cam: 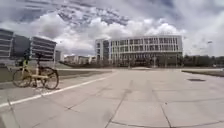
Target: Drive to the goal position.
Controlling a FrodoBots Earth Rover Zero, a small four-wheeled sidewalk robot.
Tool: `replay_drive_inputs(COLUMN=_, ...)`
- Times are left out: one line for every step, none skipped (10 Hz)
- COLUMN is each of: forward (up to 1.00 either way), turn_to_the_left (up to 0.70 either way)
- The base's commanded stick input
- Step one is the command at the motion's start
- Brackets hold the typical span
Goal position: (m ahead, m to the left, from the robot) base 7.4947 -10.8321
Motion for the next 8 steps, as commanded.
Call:
replay_drive_inputs(forward=0.7, turn_to_the_left=-0.12)
replay_drive_inputs(forward=0.7, turn_to_the_left=-0.28)
replay_drive_inputs(forward=0.7, turn_to_the_left=-0.17)
replay_drive_inputs(forward=0.7, turn_to_the_left=-0.25)
replay_drive_inputs(forward=0.7, turn_to_the_left=-0.33)
replay_drive_inputs(forward=0.7, turn_to_the_left=-0.35)
replay_drive_inputs(forward=0.7, turn_to_the_left=-0.32)
replay_drive_inputs(forward=0.7, turn_to_the_left=-0.34)
